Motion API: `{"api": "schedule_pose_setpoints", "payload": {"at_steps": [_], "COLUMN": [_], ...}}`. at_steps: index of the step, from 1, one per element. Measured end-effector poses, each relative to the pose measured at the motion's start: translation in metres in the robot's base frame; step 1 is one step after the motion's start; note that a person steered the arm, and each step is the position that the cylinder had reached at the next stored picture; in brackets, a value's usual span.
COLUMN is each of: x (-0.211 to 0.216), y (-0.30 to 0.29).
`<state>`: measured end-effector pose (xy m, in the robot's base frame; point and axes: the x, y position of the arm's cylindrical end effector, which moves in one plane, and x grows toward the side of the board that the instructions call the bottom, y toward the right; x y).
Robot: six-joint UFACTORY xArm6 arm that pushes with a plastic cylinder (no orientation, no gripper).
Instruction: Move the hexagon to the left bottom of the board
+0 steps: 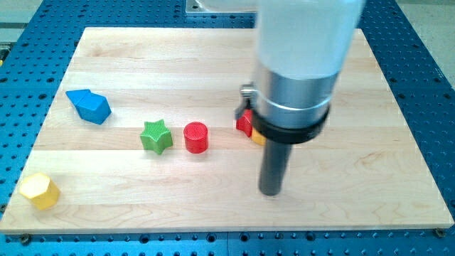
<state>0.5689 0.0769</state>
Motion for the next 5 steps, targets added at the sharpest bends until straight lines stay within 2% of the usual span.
{"api": "schedule_pose_setpoints", "payload": {"at_steps": [1,3,4,5], "x": [-0.038,-0.125,-0.132,-0.128], "y": [0.043,0.048,0.044,0.016]}}
